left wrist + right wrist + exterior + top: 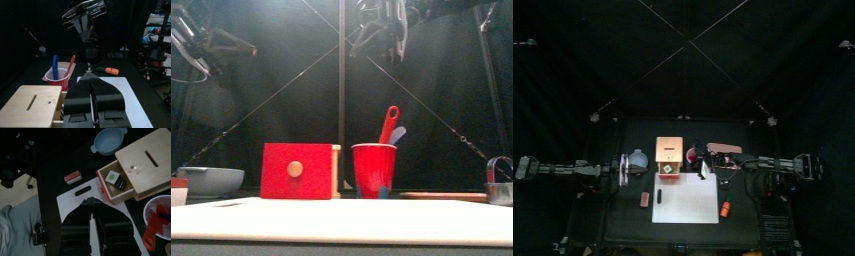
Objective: Place sushi on board then cut the sushi with the knife then place the pieces on the plate
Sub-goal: Place the sushi on the board
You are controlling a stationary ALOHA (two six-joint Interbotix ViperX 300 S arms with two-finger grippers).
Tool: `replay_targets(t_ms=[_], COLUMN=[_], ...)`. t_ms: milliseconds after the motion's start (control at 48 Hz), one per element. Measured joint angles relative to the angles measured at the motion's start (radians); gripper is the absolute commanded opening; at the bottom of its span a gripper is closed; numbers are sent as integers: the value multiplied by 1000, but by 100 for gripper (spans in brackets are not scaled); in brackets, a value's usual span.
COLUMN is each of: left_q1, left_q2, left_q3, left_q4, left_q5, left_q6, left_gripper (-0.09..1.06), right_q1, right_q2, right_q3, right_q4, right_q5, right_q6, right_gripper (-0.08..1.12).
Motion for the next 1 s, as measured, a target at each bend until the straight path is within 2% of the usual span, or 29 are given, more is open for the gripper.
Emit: replay_targets(t_ms=[188,375,542,708,812,1000], left_q1=[54,120,164,210,233,262], left_q2=[2,2,2,2,0,0], left_q3=[14,25,40,60,69,80], left_q4=[-3,-11,-26,-48,-60,-64], left_q5=[5,38,55,58,58,60], left_q6=[0,-2,-3,-3,2,-2], left_gripper=[15,16,16,16,16,16], right_q1=[11,48,80,97,110,114], right_q2=[127,216,316,449,537,666], right_q3=[-120,-210,-299,-453,-586,-792], right_q4=[-126,-265,-373,-463,-499,-482], right_q5=[89,120,201,385,497,650], right_q6=[153,347,502,595,595,535], right_gripper=[5,7,13,22,34,73])
